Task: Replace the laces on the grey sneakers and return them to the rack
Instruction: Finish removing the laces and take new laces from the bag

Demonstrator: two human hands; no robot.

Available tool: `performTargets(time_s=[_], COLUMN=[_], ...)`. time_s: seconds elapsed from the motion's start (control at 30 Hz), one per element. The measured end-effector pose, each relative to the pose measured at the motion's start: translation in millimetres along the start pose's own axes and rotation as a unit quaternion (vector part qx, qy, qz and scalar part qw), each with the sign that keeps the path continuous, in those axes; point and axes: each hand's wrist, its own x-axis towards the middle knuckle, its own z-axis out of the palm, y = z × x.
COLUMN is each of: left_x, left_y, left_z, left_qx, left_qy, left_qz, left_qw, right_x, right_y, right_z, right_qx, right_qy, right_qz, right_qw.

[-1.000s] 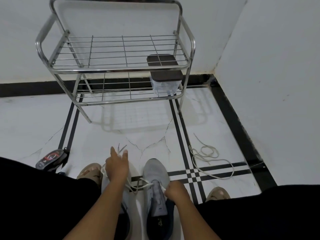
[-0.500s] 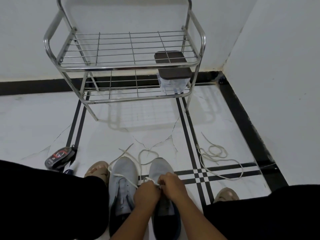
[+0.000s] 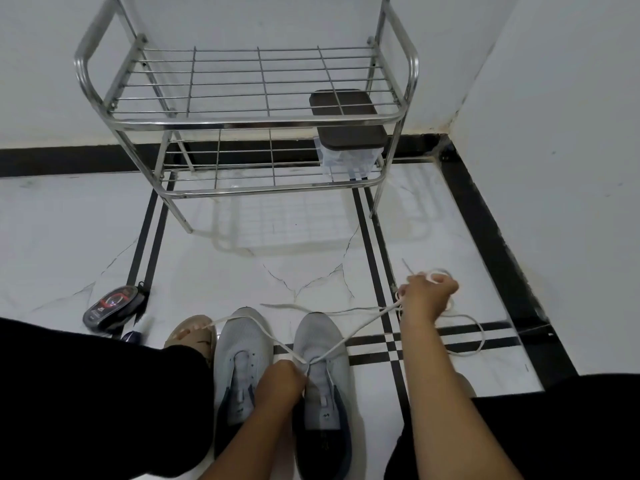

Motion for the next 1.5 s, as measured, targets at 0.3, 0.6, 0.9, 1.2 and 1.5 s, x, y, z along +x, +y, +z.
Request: performTargets(time_s=[0.3,0.6,0.9,1.2,1.5], left_x=[-2.3,-3.9,-3.7,0.4,-0.3], left_y=[1.1,-0.2,0.8,0.1,-1.3], left_z=[-2.3,-2.7,-1.2,0.5,2.3], left_qx=[-0.027,0.005,-0.009,0.031,0.039], left_qy=[-0.001,0.004,0.003,-0.005,0.018], left_qz=[0.028,0.009,0.026,0.045,0.031], left_qw=[0.999,1.0,1.0,0.998,0.999], right_x=[-86.7,-69.4,-13.4,-83.5,-84.0], right_y=[127.3,99.4,36.1,132.5,131.1], right_z=[-6.2,-8.7,-1.0,-12.1,-5.7], right_qx=[-0.587,-0.509,0.084,-0.603,-0.6], right_qy=[-0.396,-0.188,-0.064,-0.391,-0.396], right_qz=[-0.312,-0.336,0.22,-0.307,-0.274], right_qw=[0.633,0.77,0.97,0.624,0.639])
